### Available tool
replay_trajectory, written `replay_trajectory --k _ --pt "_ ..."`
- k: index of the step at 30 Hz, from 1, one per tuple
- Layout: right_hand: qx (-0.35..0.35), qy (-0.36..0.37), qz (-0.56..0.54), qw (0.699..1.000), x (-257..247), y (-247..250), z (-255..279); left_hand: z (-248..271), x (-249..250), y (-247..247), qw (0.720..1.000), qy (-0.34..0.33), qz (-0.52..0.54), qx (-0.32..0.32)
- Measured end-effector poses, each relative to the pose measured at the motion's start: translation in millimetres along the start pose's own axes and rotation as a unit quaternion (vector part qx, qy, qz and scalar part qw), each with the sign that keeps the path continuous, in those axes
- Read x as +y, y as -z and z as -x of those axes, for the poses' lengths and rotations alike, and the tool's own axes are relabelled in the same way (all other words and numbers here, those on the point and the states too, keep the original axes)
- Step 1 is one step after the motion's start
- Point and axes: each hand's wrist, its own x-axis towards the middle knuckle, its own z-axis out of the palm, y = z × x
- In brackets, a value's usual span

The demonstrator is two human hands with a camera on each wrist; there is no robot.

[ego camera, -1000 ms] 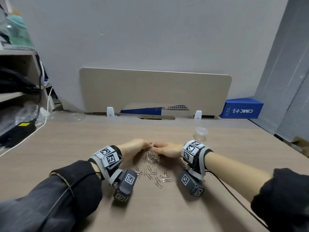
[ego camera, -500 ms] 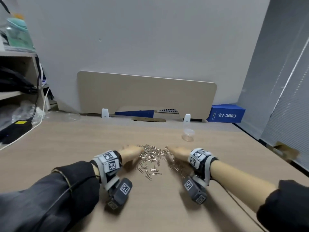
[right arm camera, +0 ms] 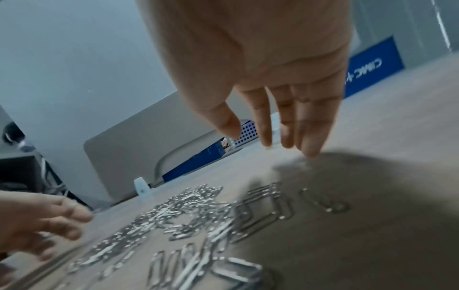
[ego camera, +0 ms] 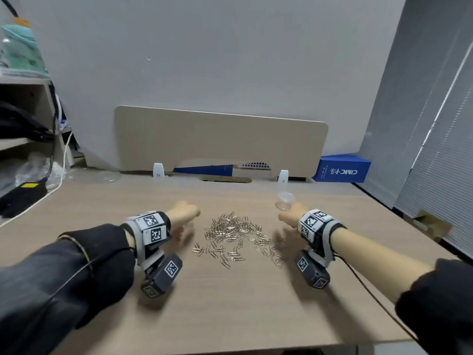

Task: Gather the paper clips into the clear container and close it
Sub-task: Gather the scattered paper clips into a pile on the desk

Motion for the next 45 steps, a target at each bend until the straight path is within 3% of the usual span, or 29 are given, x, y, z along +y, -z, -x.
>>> replay_trajectory --k 3,6,9,12,15,17,19,21,24,27,31,33,34,37,39,41,45 --pt "-0.082 -0.010 0.068 0.994 3 -4 17 17 7 -16 0.998 0.022 -0.035 -0.044" --pt "-0.074 -0.008 0.058 0.996 -17 -23 23 18 20 -43 0.997 0.014 0.004 -0.078" --pt "-0.047 -0.005 -0.043 0.998 -31 -43 10 13 25 -60 0.995 -0.017 0.047 -0.083" --pt "-0.073 -0.013 -0.202 0.977 -31 -39 8 10 23 -50 0.990 -0.047 0.067 -0.114" --pt "-0.111 0.045 -0.180 0.976 -16 -14 15 16 21 -19 0.984 -0.091 -0.005 -0.153" --pt "-0.187 0.091 -0.092 0.974 -5 1 24 22 20 -2 0.961 -0.097 -0.092 -0.242" --pt "-0.274 0.111 -0.006 0.955 1 5 32 30 17 2 0.915 -0.075 -0.186 -0.349" --pt "-0.326 0.113 0.026 0.938 0 -4 37 31 14 -8 0.892 -0.064 -0.218 -0.392" --pt "-0.325 0.117 -0.037 0.938 -11 -24 32 22 16 -35 0.925 -0.091 -0.131 -0.344" --pt "-0.249 0.125 -0.126 0.952 -26 -40 18 9 22 -55 0.953 -0.123 -0.057 -0.270" --pt "-0.191 0.147 -0.216 0.946 -32 -44 8 0 25 -44 0.963 -0.135 -0.011 -0.235" --pt "-0.208 0.162 -0.223 0.938 -28 -38 13 3 22 -30 0.953 -0.138 -0.034 -0.268" --pt "-0.242 0.166 -0.211 0.932 -25 -34 18 7 20 -24 0.938 -0.132 -0.057 -0.316" --pt "-0.407 0.163 -0.112 0.892 -22 -32 33 25 14 -22 0.865 -0.088 -0.131 -0.477" --pt "-0.441 0.156 -0.084 0.880 -25 -38 37 32 15 -31 0.855 -0.073 -0.134 -0.495" --pt "-0.403 0.153 -0.114 0.895 -31 -45 34 30 20 -42 0.885 -0.068 -0.099 -0.451" --pt "-0.256 0.134 -0.207 0.935 -40 -54 18 13 26 -54 0.951 -0.063 -0.014 -0.304"
